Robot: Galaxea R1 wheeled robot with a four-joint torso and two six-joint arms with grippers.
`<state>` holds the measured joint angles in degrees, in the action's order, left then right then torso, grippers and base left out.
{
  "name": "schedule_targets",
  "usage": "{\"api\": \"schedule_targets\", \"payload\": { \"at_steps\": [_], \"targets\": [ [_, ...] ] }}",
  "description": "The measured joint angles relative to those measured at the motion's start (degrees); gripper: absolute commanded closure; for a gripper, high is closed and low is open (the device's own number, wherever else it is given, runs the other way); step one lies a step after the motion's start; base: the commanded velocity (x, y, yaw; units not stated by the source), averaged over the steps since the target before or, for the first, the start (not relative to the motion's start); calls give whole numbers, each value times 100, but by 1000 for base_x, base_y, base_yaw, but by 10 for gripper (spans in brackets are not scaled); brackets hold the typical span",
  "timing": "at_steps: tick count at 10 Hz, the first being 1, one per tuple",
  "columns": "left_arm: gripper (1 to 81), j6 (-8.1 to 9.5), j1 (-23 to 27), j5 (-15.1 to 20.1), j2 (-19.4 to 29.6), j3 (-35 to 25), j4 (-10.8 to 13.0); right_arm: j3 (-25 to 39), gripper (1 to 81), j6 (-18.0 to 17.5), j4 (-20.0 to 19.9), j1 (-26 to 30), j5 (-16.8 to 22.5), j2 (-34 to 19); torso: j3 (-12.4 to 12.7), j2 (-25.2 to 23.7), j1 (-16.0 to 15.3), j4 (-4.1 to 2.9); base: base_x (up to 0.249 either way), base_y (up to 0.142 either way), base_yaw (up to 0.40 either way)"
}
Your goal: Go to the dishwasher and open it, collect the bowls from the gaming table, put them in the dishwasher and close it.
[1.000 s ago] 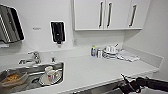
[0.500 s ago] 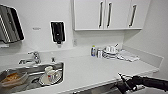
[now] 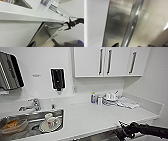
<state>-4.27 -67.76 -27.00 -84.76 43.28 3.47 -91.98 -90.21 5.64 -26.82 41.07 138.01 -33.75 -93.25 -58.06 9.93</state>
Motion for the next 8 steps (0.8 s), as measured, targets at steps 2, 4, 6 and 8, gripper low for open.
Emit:
{"api": "schedule_targets", "payload": {
  "at_steps": [2, 4, 6, 8],
  "targets": [
    [10, 2, -2, -1, 0, 2, 0, 2, 10, -77, 111, -57, -55, 247, -2, 0, 0, 0, 0, 0, 0],
    [10, 2, 0, -1, 0, 24, 2, -27, 10, -80, 177, -146, -59, 428, -2, 0, 0, 0, 0, 0, 0],
    [10, 2, 0, -1, -2, 35, 5, -124, 10, -100, 251, -316, -161, 433, -2, 0, 0, 0, 0, 0, 0],
    [10, 2, -2, 0, -55, 46, 10, -260, 10, -116, 364, -388, -282, 446, -5, 0, 0, 0, 0, 0, 0]
  ]
}}
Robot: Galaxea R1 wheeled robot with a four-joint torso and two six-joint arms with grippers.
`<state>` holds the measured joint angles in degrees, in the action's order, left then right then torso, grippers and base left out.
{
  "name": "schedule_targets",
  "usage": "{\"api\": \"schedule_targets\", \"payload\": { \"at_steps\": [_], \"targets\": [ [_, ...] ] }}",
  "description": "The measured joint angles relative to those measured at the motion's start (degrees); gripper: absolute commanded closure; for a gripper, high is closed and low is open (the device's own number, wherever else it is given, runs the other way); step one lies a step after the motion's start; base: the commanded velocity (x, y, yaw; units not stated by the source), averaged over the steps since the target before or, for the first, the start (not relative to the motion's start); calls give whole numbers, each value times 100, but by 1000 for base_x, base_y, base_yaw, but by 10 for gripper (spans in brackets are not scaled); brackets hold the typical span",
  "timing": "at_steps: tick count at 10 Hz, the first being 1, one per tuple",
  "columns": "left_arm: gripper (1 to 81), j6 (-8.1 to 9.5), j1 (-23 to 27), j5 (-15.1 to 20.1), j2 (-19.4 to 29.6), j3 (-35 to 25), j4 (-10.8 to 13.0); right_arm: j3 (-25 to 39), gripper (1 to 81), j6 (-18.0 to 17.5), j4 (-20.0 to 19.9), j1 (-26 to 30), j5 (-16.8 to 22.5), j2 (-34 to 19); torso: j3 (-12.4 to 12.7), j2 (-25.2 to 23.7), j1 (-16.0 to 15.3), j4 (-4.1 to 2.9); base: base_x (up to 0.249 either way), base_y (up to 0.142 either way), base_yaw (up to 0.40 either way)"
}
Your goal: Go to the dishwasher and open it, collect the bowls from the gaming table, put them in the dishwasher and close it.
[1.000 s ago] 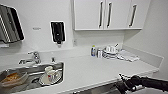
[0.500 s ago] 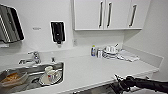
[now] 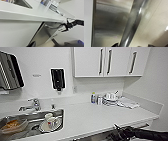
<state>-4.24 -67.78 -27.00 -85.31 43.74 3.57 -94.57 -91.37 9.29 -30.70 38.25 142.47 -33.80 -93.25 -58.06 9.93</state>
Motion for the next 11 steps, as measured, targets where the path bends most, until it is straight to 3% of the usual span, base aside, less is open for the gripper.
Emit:
{"api": "schedule_targets", "payload": {
  "at_steps": [7, 11],
  "targets": [
    [10, 0, 0, 0, -9, 61, 6, -464, 10, -173, 156, -80, 127, 361, 0, 0, 0, 0, 0, 0, 0],
    [10, 0, 0, 7, -101, 121, 9, -311, 10, -215, 446, -41, 249, 182, -2, 0, -2, 0, 0, 0, 0]
  ]
}}
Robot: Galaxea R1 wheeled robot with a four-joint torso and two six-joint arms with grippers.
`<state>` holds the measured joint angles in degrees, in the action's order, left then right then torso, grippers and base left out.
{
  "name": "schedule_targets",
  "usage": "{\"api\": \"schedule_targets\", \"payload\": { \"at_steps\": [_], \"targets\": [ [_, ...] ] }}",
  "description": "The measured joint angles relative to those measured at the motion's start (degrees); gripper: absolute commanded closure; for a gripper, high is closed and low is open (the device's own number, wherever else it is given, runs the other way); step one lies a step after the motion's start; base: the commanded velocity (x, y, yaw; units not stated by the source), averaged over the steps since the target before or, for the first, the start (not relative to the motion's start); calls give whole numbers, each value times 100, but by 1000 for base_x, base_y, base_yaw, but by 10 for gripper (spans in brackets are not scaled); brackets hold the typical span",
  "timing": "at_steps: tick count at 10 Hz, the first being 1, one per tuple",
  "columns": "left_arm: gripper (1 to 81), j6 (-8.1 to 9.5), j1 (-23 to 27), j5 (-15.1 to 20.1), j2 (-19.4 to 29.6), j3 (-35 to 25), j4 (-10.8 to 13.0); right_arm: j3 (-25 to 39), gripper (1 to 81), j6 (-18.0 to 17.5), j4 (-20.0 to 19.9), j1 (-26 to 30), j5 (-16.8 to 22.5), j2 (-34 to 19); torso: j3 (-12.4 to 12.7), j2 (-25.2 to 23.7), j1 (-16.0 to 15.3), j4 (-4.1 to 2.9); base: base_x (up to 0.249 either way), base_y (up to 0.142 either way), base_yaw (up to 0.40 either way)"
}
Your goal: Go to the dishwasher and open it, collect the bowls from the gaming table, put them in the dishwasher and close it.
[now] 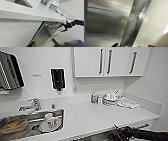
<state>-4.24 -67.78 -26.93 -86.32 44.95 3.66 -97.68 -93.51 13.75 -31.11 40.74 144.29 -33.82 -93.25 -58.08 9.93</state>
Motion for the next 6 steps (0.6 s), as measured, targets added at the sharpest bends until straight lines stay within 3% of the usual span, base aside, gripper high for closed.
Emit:
{"api": "schedule_targets", "payload": {
  "at_steps": [4, 6],
  "targets": [
    [10, 0, 0, 0, -1, 48, 0, 9, 10, -22, 177, 29, 184, 12, 0, 0, 0, 0, 0, 0, 0],
    [10, 0, 0, 0, -1, 48, -2, 9, 10, -141, 449, 20, 265, 12, 0, 0, 0, 0, 0, 0, 0]
  ]
}}
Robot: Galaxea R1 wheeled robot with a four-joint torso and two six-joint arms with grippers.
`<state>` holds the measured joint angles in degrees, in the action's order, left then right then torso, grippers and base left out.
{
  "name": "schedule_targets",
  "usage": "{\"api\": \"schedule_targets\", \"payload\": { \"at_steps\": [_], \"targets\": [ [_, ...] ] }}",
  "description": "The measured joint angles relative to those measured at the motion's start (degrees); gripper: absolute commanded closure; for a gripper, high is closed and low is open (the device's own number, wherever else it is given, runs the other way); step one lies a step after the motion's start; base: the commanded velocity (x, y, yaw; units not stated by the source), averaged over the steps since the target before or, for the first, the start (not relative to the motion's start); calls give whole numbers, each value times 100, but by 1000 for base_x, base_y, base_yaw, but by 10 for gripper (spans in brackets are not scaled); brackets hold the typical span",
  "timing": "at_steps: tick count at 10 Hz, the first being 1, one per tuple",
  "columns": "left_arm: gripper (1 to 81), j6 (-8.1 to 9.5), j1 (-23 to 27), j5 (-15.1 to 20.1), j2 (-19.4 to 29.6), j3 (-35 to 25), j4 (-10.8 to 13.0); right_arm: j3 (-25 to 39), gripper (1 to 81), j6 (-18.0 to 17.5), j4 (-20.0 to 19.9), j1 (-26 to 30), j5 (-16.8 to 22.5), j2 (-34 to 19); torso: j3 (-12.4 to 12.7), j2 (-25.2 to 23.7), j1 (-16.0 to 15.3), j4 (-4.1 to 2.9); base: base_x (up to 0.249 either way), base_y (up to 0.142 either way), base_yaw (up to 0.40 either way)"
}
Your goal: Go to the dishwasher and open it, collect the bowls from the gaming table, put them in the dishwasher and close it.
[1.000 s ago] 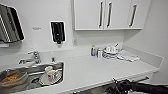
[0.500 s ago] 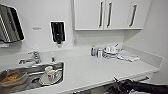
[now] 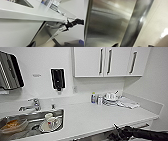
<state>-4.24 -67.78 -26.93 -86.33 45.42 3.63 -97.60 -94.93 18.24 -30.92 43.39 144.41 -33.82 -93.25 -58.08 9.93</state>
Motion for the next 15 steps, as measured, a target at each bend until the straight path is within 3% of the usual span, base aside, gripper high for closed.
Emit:
{"api": "schedule_targets", "payload": {
  "at_steps": [6, 12, 15],
  "targets": [
    [10, 0, 0, -2, 0, 16, 0, 55, 10, -157, 343, -229, -286, -116, 2, 0, 0, 0, 0, 0, 0],
    [10, 0, 0, -2, -21, 16, -2, 433, 10, -166, 347, -373, -59, -456, 2, 0, 0, 0, 0, 0, 0],
    [10, 0, 9, 15, -18, 17, -2, 408, 10, -367, 469, -351, -133, -430, 0, 6, -9, 0, -79, 0, 0]
  ]
}}
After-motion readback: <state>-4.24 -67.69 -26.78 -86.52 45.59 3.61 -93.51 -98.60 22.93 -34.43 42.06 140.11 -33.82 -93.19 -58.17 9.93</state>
